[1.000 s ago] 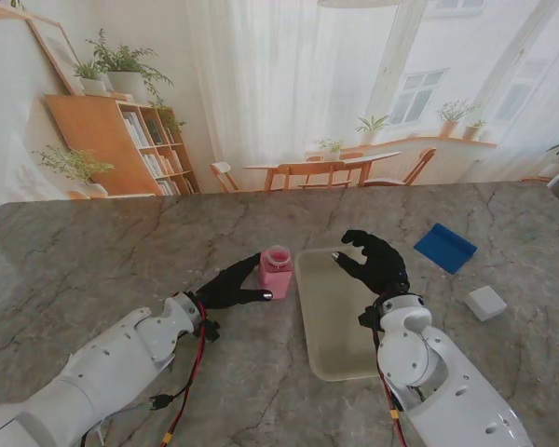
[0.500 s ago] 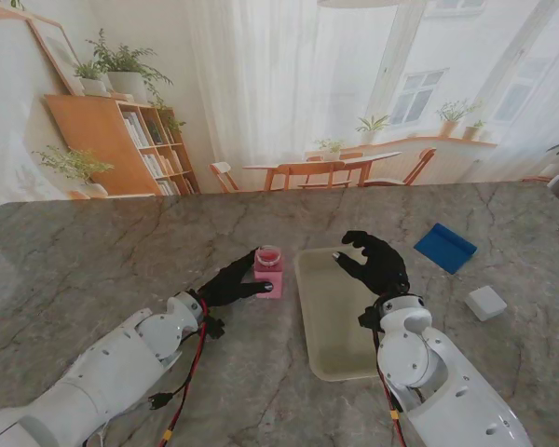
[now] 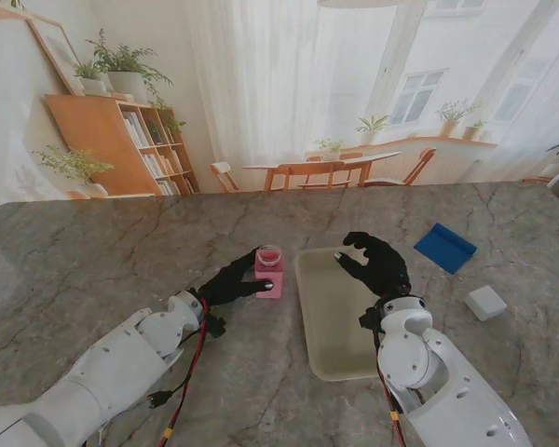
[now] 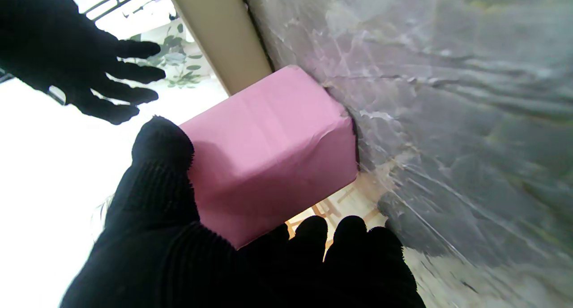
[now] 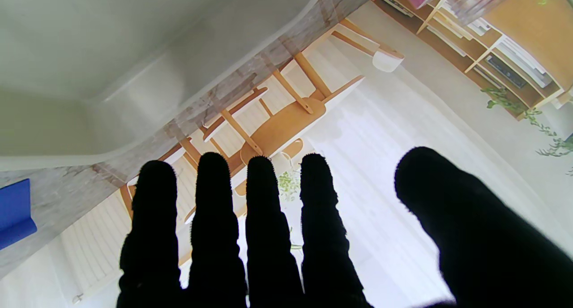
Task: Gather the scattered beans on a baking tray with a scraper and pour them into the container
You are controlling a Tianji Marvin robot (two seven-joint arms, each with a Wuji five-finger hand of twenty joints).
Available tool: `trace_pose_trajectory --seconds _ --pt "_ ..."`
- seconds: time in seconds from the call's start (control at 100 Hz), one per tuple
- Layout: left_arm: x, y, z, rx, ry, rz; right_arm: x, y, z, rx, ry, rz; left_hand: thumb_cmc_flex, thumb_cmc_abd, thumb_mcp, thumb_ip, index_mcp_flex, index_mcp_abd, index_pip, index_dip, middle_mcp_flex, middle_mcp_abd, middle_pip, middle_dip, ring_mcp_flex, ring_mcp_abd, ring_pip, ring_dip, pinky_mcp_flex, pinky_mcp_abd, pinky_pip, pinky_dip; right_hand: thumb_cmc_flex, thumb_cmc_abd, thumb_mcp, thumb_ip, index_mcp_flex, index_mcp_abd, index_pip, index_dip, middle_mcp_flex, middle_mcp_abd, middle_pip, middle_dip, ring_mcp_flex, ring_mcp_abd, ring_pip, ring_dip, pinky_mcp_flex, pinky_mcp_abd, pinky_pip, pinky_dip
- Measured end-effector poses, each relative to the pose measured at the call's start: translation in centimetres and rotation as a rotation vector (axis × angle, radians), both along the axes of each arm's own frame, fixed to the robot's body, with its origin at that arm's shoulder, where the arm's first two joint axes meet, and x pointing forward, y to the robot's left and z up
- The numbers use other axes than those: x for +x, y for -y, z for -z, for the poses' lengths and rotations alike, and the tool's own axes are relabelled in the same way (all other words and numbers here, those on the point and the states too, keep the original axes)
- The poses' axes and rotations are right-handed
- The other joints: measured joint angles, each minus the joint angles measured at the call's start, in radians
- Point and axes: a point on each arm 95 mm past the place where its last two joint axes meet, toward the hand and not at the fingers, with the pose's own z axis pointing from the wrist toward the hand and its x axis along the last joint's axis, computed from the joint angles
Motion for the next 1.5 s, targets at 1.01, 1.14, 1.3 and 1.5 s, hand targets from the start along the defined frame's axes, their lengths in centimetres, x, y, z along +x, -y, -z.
trace_pose_trajectory --seconds 1.01,1.14,1.3,1.5 --pt "-0.2 1.0 0.9 -0.131 0.004 -0.160 -0.3 0.5 0.0 0.002 0.005 0.025 0.163 -0.223 -0.093 -0.019 0.075 -0.174 0.720 0.932 0.474 -0.243 0.157 0.351 0.531 -0.173 0.105 0.109 0.320 -0.099 0.511 0.135 0.000 0.001 -0.001 0.000 0.001 0.000 0.012 0.000 0.002 0.000 0.010 0.000 0.001 0.000 0.015 0.002 0.004 0.000 0.009 0.011" --pt "-0.4 1.0 0.9 -0.150 0.010 -0.184 -0.3 0.5 0.0 0.003 0.007 0.029 0.183 -0.224 -0.141 -0.019 0.075 -0.174 0.758 0.906 0.507 -0.242 0.113 0.405 0.560 -0.173 0.107 0.111 0.342 -0.054 0.537 0.148 0.000 0.001 -0.001 0.000 0.001 0.000 0.012 0.000 0.002 0.000 0.010 0.000 0.001 0.000 0.017 0.002 0.004 0.000 0.009 0.011" --pt "-0.8 1.3 -0.2 -0.169 0.047 -0.216 -0.4 0.6 -0.1 0.002 0.013 0.033 0.184 -0.224 -0.144 -0.019 0.077 -0.174 0.760 0.904 0.526 -0.241 0.089 0.407 0.570 -0.170 0.107 0.119 0.352 -0.031 0.547 0.157 0.001 0.001 -0.002 0.000 0.001 0.000 0.012 0.000 0.002 0.000 0.010 0.000 0.001 0.000 0.017 0.002 0.004 0.000 0.009 0.011" --pt "-1.4 1.1 -2.8 -0.139 0.144 -0.223 -0.8 0.8 -0.6 -0.008 0.049 0.047 0.184 -0.223 -0.180 -0.019 0.090 -0.173 0.786 0.883 0.588 -0.230 0.043 0.407 0.623 -0.150 0.109 0.139 0.390 0.021 0.597 0.206 0.010 0.012 -0.012 0.000 0.001 0.000 0.012 0.000 0.003 0.000 0.010 0.000 0.022 0.000 0.023 0.008 0.014 0.000 0.013 0.013"
